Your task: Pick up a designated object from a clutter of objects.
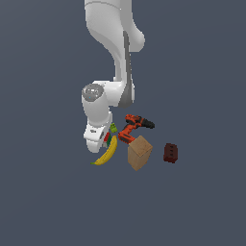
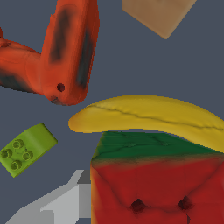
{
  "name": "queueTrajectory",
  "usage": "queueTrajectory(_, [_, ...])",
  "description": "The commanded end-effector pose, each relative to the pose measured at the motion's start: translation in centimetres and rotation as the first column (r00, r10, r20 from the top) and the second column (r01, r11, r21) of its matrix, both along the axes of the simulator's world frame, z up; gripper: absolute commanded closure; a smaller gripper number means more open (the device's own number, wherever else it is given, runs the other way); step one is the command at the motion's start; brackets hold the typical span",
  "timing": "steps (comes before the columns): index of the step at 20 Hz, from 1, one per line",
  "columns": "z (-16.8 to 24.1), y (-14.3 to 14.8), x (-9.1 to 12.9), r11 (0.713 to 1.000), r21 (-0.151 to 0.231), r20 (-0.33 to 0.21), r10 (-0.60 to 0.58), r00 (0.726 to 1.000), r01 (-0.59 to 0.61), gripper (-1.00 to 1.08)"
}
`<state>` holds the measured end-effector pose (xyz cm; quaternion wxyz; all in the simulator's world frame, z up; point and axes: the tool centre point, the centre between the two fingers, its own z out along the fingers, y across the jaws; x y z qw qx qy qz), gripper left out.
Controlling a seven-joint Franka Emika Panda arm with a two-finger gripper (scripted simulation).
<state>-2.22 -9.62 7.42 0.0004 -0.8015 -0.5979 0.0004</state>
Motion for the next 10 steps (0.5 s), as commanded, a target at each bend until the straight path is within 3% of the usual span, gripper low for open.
queueTrajectory(1, [1.7,0.6,-0.2,1.0,-0.001,0.003,0.0,1.0,0.0,1.08])
queueTrajectory(10, [9.8,3.6,-1.5,1.0,-0.002,0.002,0.0,1.0,0.0,1.08])
